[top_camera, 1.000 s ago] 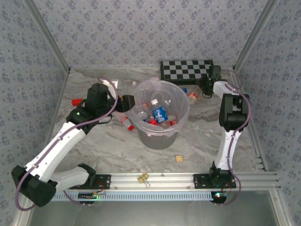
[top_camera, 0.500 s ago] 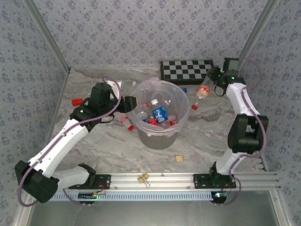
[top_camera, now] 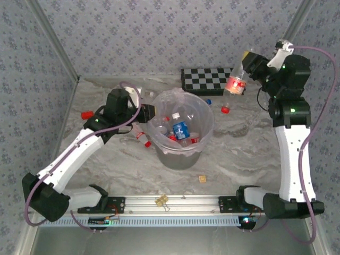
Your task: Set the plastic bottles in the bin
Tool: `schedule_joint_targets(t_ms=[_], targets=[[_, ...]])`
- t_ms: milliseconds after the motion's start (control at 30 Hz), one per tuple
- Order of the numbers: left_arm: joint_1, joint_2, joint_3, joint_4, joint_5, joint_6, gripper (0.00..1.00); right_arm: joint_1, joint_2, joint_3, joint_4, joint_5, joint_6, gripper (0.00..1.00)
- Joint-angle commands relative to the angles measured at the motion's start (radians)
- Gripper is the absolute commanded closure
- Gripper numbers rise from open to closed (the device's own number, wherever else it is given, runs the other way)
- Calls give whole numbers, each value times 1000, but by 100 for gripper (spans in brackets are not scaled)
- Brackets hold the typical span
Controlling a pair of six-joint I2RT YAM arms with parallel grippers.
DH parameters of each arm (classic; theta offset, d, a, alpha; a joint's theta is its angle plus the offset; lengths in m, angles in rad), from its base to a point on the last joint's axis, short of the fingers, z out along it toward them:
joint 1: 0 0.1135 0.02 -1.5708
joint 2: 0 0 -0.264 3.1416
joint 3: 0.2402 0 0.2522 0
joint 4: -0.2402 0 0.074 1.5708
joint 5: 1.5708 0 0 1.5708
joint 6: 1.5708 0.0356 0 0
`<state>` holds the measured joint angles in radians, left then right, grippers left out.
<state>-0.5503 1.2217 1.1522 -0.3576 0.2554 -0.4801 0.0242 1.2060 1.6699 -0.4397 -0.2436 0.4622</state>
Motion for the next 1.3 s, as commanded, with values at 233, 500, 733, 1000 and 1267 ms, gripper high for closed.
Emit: schedule_joint_targets(t_ms=[233, 500, 733, 1000, 1267], targets=[[2, 26, 41, -4, 35, 14, 83, 380, 73, 42, -4, -69, -107, 65], [0, 34, 38, 3, 28, 8, 85, 538, 118, -128, 13, -25, -152, 65], [0, 57, 38, 23, 36, 11, 87, 608, 95, -321, 63, 34, -72, 65], [0, 58, 8, 33, 26, 20, 89, 680, 110, -463, 117, 145, 5, 66], [1, 68, -3, 64, 53, 53, 90, 701, 99, -602, 175, 180, 134, 67]])
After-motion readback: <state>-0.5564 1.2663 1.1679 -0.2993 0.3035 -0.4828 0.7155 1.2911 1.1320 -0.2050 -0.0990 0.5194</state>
